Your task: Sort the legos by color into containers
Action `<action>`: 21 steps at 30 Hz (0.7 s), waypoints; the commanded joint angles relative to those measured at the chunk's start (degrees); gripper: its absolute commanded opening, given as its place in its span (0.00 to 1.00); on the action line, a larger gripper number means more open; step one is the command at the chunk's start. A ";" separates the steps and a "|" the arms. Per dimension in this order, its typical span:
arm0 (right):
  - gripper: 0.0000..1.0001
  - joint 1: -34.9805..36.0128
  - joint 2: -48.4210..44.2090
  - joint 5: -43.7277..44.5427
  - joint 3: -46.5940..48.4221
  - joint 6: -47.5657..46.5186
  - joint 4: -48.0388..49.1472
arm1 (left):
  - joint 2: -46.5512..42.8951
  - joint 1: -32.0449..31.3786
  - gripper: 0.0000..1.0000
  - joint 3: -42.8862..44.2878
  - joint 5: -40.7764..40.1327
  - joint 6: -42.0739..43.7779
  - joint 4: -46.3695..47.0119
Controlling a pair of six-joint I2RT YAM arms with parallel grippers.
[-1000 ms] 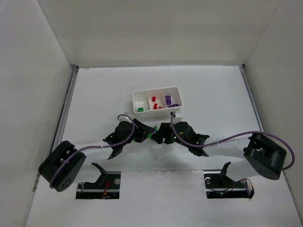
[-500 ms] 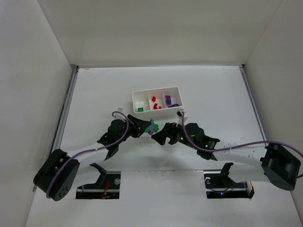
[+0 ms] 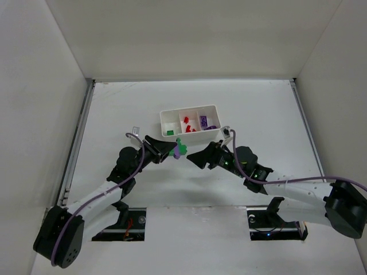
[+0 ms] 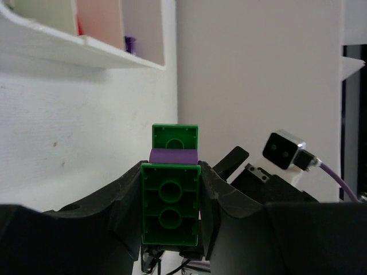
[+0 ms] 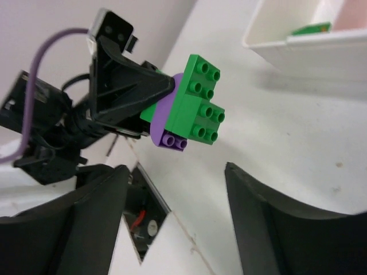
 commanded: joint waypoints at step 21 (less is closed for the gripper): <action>0.85 -0.11 2.84 -4.77 -3.94 8.45 20.48 | -8.59 -3.62 0.13 -4.36 -1.02 -0.03 4.27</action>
